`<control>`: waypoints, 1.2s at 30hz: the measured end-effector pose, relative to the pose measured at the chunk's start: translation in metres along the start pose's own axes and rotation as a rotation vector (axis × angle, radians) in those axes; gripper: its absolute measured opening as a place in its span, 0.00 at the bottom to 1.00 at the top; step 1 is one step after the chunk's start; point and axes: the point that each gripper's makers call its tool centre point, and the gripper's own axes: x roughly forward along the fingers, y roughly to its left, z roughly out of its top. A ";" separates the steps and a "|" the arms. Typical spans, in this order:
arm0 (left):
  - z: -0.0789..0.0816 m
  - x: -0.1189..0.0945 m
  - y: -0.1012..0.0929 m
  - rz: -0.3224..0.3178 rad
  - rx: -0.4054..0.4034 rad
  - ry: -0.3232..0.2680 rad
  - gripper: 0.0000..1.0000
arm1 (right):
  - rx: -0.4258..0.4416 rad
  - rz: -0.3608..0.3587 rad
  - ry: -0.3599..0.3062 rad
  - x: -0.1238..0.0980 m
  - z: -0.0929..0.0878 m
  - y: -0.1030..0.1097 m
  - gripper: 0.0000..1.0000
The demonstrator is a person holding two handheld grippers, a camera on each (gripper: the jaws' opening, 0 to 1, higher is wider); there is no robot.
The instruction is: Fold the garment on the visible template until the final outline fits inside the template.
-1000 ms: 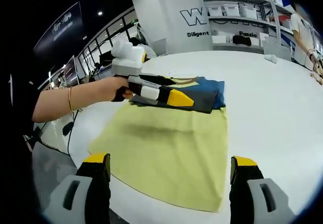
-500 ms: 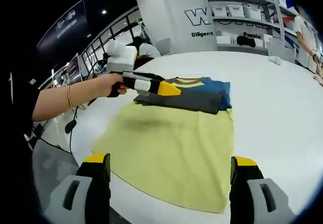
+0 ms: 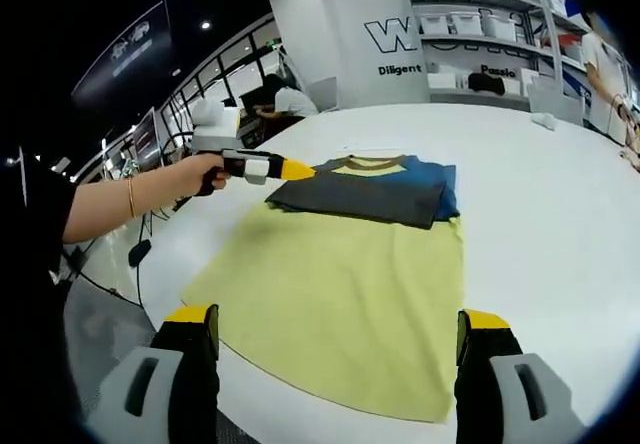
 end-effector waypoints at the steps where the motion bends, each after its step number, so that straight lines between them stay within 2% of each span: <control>1: -0.004 -0.002 0.006 0.023 -0.031 0.010 0.75 | 0.000 0.002 0.001 0.000 0.000 0.000 0.99; 4: -0.016 -0.006 0.021 0.050 -0.084 0.040 0.72 | -0.003 0.003 0.004 0.000 0.000 0.002 0.99; 8: -0.028 -0.012 0.036 0.087 -0.070 0.059 0.66 | -0.009 0.006 0.009 0.000 -0.001 0.003 0.99; 10: -0.031 -0.014 0.038 0.095 -0.091 0.070 0.62 | -0.007 0.005 0.010 0.000 -0.002 0.004 0.99; 14: -0.037 -0.018 0.043 0.112 -0.069 0.073 0.53 | -0.008 0.004 0.012 0.000 -0.002 0.003 0.99; 20: -0.054 -0.019 0.042 0.108 -0.073 0.112 0.44 | -0.003 -0.002 0.010 -0.001 -0.002 0.002 0.99; 23: -0.057 -0.019 0.041 0.111 -0.088 0.116 0.40 | -0.001 -0.007 0.011 -0.001 -0.003 0.001 0.99; 27: -0.067 -0.021 0.041 0.130 -0.088 0.155 0.31 | 0.002 -0.007 0.016 -0.002 -0.005 0.001 0.99; 30: -0.069 -0.021 0.040 0.132 -0.113 0.147 0.23 | 0.005 -0.011 0.017 -0.003 -0.006 0.000 0.99; 32: -0.072 -0.021 0.039 0.134 -0.111 0.158 0.20 | 0.006 -0.013 0.018 -0.003 -0.007 0.000 0.99; 33: -0.073 -0.021 0.038 0.135 -0.110 0.158 0.14 | 0.004 -0.015 0.020 -0.002 -0.007 0.000 0.99; 34: -0.075 -0.022 0.039 0.156 -0.085 0.161 0.14 | 0.003 -0.017 0.020 -0.002 -0.007 -0.001 0.99; 36: -0.075 -0.022 0.036 0.145 -0.084 0.152 0.10 | 0.000 -0.020 0.018 -0.001 -0.006 -0.001 0.99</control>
